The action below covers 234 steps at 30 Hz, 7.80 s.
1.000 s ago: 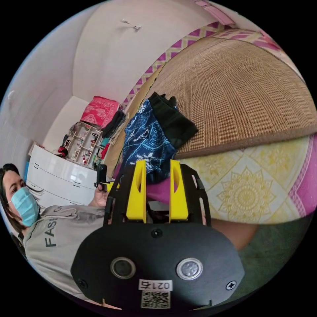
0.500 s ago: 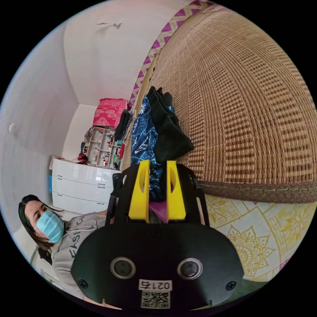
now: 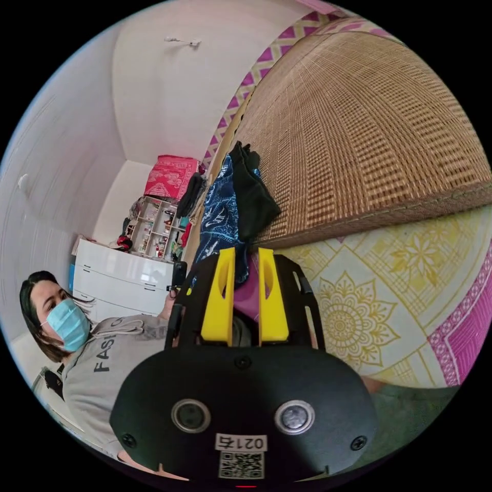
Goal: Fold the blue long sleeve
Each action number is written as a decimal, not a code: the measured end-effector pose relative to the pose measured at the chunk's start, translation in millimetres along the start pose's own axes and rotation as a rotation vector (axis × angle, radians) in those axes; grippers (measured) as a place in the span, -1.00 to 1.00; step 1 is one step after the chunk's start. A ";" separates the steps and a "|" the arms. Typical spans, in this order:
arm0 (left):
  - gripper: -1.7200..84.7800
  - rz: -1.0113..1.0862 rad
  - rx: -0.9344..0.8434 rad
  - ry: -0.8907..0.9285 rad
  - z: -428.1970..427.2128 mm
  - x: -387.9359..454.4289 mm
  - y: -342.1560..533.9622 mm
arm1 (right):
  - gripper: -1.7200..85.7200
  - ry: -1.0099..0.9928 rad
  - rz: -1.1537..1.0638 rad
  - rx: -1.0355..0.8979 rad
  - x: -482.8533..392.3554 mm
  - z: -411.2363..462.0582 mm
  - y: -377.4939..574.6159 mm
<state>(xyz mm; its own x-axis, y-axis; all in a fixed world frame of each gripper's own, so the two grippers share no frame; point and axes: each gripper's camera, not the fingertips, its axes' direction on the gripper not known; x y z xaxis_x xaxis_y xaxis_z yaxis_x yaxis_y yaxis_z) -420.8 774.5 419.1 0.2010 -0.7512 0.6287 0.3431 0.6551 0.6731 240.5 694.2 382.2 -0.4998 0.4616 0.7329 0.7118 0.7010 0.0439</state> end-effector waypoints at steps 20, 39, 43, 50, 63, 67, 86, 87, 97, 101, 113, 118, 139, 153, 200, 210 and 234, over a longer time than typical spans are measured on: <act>-0.83 -0.043 0.027 0.185 -2.4 -62.9 -6.6 | -0.93 -0.365 0.153 -0.013 25.4 -1.8 -69.7; -0.85 -0.215 0.603 0.054 -285.2 -133.1 -148.0 | -0.77 -0.095 0.059 -0.234 -81.4 214.8 -446.0; -0.96 -0.198 0.763 0.020 -312.7 -144.3 -84.1 | -0.76 -0.112 -0.031 -0.160 -94.5 185.0 -446.7; -0.80 0.035 0.579 -0.033 -275.2 -96.7 -58.4 | -0.81 0.112 -0.579 -0.460 -240.5 215.0 -340.0; -0.63 0.048 0.327 -0.200 -128.7 -105.4 -44.1 | -0.94 0.313 -0.643 -0.280 -307.1 229.8 -270.3; -0.95 -0.007 0.424 -0.184 -121.7 -118.1 -37.9 | -0.95 0.239 -0.560 -0.291 -298.5 225.1 -279.9; -0.98 0.160 0.520 -0.419 -142.9 -64.4 70.8 | -0.98 0.425 -0.645 -0.311 -267.6 196.2 -270.1; -0.98 0.164 0.519 -0.445 -145.5 -62.1 73.5 | -0.98 0.470 -0.651 -0.305 -261.4 195.1 -271.2; -0.96 0.086 0.734 -0.432 -225.8 -93.4 151.3 | -0.98 0.392 -0.597 -0.294 -247.1 170.3 -280.2; -0.64 0.190 0.558 -0.484 -200.8 -58.2 85.8 | -0.98 0.230 -0.545 -0.207 -245.3 135.9 -288.7; -0.96 0.174 0.451 -0.573 -170.3 -101.7 -1.1 | -0.98 0.249 -0.489 -0.190 -229.3 115.0 -298.4; -0.98 0.094 0.529 -0.551 -196.9 -136.5 43.3 | -0.98 0.363 -0.502 -0.243 -220.9 126.6 -300.9; -0.95 0.127 0.293 -0.709 -197.8 -158.7 -70.7 | -0.98 0.480 -0.718 -0.215 -301.8 181.7 -405.4; -0.91 0.209 0.482 -0.390 -259.2 -167.6 -30.1 | -0.84 0.602 -0.707 -0.121 -298.2 150.5 -470.7; -0.98 0.228 0.283 -0.919 -174.2 -72.7 -45.7 | -0.97 0.709 -0.603 -0.230 -373.3 90.9 -427.4; -0.98 0.235 0.524 -0.453 -229.2 -64.8 35.9 | -0.68 0.668 -1.309 -0.289 -553.2 255.5 -240.7; -0.98 0.221 0.416 -0.541 -221.1 -92.3 68.1 | -0.85 1.573 -1.728 -0.472 -413.5 228.0 -123.2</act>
<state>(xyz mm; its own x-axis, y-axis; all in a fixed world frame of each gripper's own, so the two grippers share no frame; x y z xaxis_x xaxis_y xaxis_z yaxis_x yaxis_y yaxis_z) -213.1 870.6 320.8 -0.2950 -0.5224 0.8000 -0.0534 0.8450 0.5321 247.0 540.9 -81.1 -0.0843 -0.9231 -0.3751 0.3566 -0.3794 0.8538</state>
